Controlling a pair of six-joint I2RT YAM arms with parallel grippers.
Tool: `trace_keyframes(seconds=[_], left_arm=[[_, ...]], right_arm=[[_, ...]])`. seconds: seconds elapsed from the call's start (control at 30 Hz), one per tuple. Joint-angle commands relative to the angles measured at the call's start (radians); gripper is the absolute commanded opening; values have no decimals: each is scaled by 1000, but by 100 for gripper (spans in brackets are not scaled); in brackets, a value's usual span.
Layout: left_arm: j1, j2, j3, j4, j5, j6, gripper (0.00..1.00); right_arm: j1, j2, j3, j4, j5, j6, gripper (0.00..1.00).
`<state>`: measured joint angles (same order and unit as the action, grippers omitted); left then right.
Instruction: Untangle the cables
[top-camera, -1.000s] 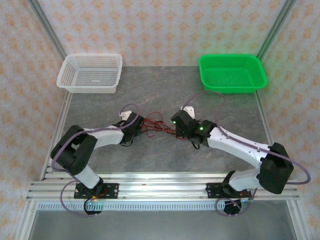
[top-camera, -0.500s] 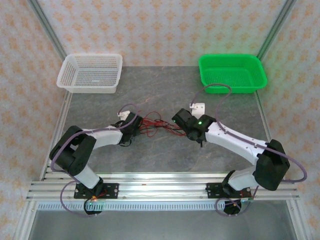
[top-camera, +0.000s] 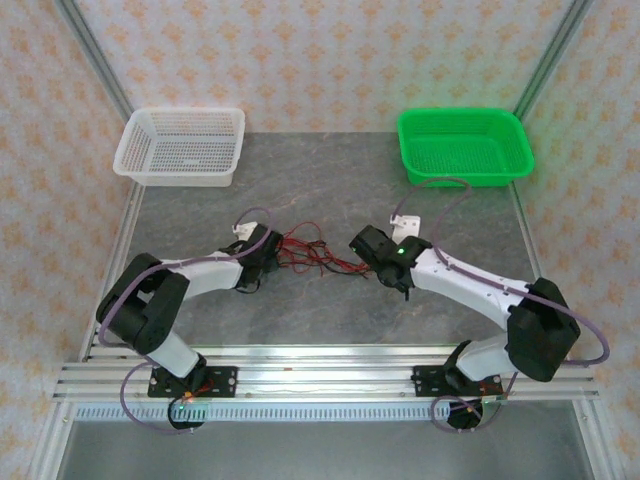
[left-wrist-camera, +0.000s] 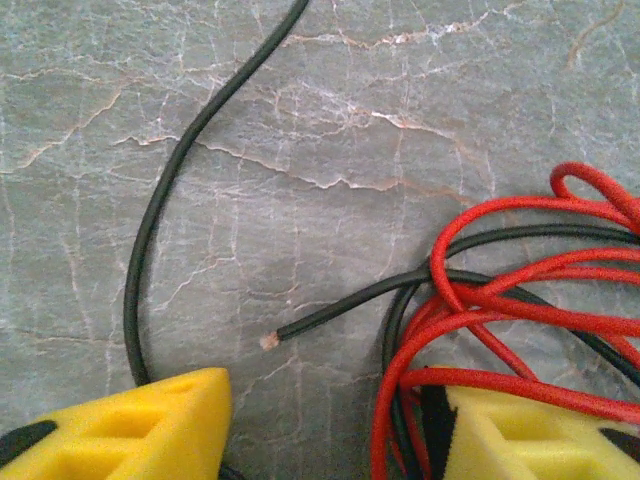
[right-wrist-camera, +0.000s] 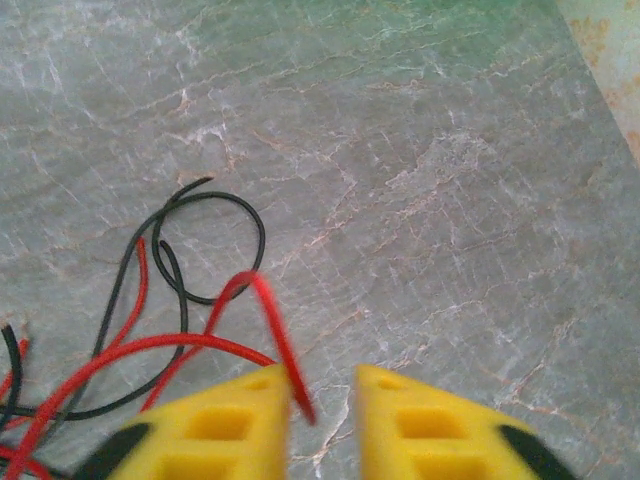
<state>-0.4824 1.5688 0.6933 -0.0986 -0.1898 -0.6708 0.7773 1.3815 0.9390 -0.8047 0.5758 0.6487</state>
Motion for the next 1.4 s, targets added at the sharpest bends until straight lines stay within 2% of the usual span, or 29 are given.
trace_keyframes(seconds=[0.0,0.23,0.43,0.63,0.73,0.93,1.17,1.37], left_arm=[[-19,-64,61,-80,31,53,60],[-103,-148,228,-207,47,122,64],[-118,-216,265,-275,14,116,65],[-119,-203,273,-303,31,131,64],[-119,-176,260,-302,44,142,63],[-119,-129,215,-241,40,202,64],[-118,-6,250,-142,23,316,64],[-111,116,327,-120,-78,355,58]], right_arm=[[-18,-2,-30,61,-13,2,34],[-79,-60,-99,200,-186,-67,47],[-110,-163,-121,270,-372,-119,61],[-110,-194,-78,340,-610,-156,63],[-110,-193,-74,404,-685,-138,64],[-110,-162,-63,454,-723,-110,69],[-110,-152,-74,459,-714,-98,69],[-110,-176,-90,447,-694,-89,69]])
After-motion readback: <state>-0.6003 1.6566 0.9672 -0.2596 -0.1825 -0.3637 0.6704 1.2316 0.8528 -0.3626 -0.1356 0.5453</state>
